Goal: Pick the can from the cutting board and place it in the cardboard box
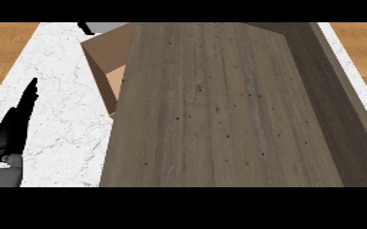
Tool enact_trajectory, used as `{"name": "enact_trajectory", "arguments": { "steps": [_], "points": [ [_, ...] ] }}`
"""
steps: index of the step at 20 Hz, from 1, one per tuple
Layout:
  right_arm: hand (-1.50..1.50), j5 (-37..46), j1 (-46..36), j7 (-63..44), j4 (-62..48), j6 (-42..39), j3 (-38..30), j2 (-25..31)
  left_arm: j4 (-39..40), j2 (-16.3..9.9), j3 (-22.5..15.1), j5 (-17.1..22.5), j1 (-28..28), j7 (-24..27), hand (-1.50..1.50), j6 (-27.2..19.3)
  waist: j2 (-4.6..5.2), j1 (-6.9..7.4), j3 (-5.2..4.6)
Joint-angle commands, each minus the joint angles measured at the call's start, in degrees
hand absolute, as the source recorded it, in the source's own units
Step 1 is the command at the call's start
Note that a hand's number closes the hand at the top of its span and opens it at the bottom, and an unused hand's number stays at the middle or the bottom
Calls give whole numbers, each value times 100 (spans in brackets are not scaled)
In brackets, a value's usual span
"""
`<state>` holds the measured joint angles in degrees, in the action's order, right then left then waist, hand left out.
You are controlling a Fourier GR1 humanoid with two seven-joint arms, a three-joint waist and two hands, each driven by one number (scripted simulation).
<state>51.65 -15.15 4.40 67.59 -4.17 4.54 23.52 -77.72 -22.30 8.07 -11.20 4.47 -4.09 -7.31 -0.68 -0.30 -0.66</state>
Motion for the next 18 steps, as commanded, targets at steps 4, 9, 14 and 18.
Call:
{"name": "enact_trajectory", "arguments": {
  "steps": [4, 9, 14, 18],
  "points": [
    [150, 1200, 90, -2638, 1805, 321, 632, -1040, -63, -105, 143, 99, -168, 42, 0, 129, 1, -37, 53],
    [150, 1565, -373, -2960, 2799, 410, 861, -1318, 145, 165, -11, -110, -155, 298, 0, -92, 41, -3, 60],
    [150, 1631, -866, -2970, 3354, -111, 1103, -1458, -102, -16, 108, -66, 16, -33, 0, 91, 56, 38, 66],
    [150, 1265, -1804, -3082, 2807, -552, 914, -1993, 21, 39, 128, 72, -45, 267, 0, 286, 67, 103, 65]
  ]
}}
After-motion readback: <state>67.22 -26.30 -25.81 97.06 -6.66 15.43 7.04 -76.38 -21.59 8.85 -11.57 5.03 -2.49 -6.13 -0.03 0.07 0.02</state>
